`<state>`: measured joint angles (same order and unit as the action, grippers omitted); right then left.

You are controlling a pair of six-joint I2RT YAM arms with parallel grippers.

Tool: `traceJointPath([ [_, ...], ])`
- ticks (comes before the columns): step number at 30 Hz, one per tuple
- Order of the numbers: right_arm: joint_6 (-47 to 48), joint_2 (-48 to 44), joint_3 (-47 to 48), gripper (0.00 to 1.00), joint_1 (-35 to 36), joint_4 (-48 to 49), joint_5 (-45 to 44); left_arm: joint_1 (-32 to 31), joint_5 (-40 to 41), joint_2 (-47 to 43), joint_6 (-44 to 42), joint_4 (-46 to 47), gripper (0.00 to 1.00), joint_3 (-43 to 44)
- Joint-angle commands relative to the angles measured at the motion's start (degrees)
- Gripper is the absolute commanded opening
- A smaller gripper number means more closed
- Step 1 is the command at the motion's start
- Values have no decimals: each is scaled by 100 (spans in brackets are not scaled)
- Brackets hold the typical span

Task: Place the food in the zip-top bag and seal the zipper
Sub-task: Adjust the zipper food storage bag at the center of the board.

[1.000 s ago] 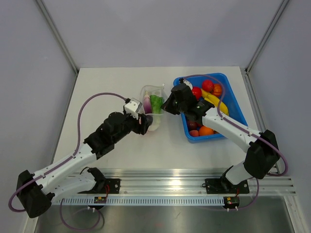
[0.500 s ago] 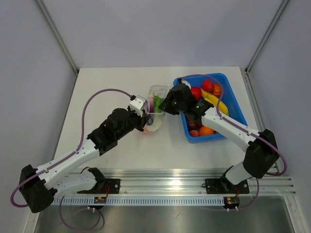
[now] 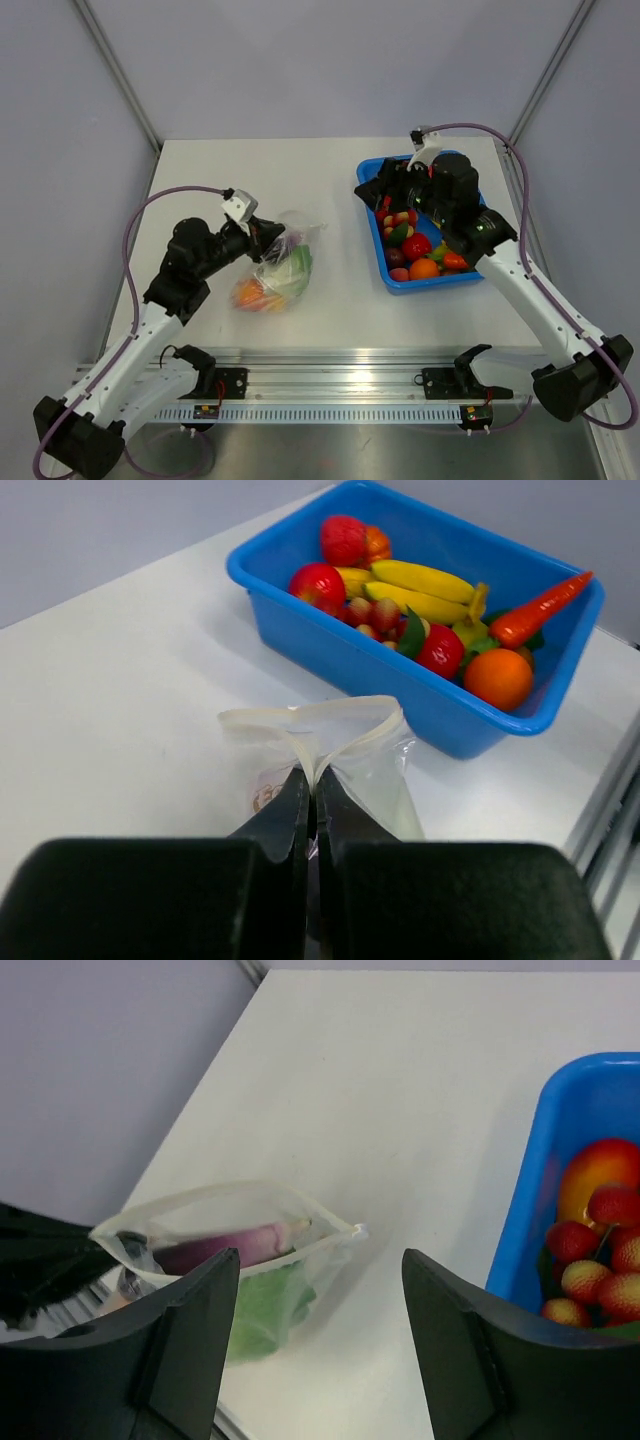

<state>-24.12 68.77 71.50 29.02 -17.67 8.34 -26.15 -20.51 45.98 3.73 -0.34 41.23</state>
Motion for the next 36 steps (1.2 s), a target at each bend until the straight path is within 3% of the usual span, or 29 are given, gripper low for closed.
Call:
traceJointPath([
  [1, 1681, 303, -417, 74, -18, 79, 1195, 232, -1243, 78, -171, 578, 0, 262],
  [8, 1814, -222, -1979, 73, -308, 1704, 2171, 453, -2781, 280, -512, 53, 0, 807],
  [12, 2094, -715, -2674, 72, -326, 2942, 2110, 532, -3064, 324, -698, -300, 0, 1027],
  [17, 2692, -1260, -3387, 71, -335, 3551, 2013, 734, -3414, 456, -628, -204, 0, 1194],
  [28, 2273, -1138, -3986, 72, -554, 4675, 2839, 998, -4127, 561, -416, 52, 0, 1703],
  [36, 1727, -1033, -4197, 72, -906, 5423, 3402, 1156, -4400, 491, -1041, -916, 0, 2231],
])
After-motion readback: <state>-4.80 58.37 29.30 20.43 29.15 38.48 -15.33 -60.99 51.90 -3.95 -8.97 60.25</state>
